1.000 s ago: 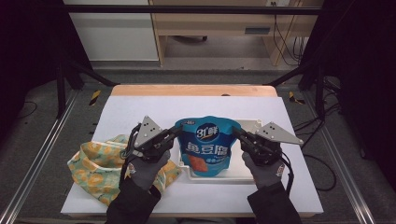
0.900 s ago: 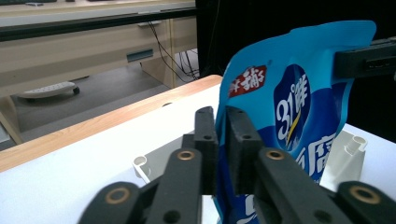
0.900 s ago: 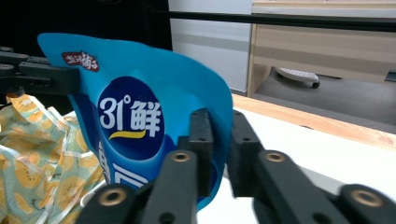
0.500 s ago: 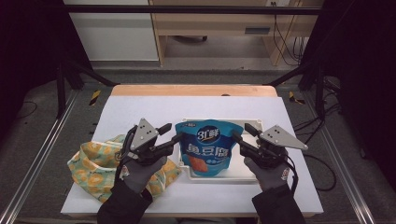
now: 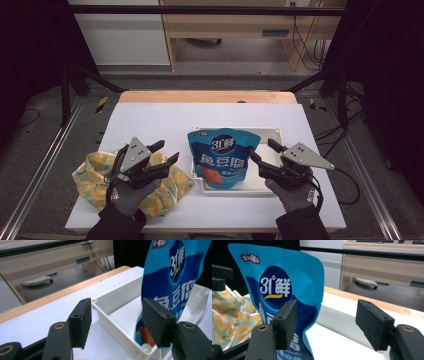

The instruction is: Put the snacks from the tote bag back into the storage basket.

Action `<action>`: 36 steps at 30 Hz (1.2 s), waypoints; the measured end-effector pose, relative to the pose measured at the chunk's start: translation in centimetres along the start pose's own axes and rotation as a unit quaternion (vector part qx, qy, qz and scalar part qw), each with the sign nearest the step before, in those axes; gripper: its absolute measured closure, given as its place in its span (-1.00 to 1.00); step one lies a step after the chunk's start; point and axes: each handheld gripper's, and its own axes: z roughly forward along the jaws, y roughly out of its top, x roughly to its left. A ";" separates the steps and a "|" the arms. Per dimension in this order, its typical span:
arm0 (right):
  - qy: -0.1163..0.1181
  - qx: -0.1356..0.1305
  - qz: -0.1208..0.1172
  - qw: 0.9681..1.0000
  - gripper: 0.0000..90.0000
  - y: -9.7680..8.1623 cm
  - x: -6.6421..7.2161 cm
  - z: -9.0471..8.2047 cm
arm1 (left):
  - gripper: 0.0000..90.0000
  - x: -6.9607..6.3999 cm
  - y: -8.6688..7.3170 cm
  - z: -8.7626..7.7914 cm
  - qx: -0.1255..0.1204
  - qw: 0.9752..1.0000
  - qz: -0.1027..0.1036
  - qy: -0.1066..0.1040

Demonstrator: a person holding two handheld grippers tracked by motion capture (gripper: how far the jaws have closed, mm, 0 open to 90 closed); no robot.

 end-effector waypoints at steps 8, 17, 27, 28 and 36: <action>-0.006 0.001 0.008 1.000 -0.30 -1.1 -1.1 -0.9 | -0.22 0.7 -1.9 -0.8 0.013 1.000 -0.007 0.011; -0.020 0.013 0.011 1.000 -0.33 -2.5 -2.2 -1.5 | -0.26 1.8 -3.0 -1.9 0.017 0.999 -0.018 0.024; -0.044 0.027 0.020 0.998 -0.37 -4.0 -3.5 -2.1 | -0.27 2.7 -3.9 -2.8 0.019 0.999 -0.025 0.035; -0.045 0.028 0.022 0.998 -0.37 -4.1 -3.6 -2.2 | -0.27 2.8 -4.1 -2.9 0.020 0.999 -0.027 0.036; -0.057 0.029 0.030 0.997 -0.37 -4.7 -4.5 -2.5 | -0.28 3.5 -5.3 -3.6 0.029 0.998 -0.029 0.046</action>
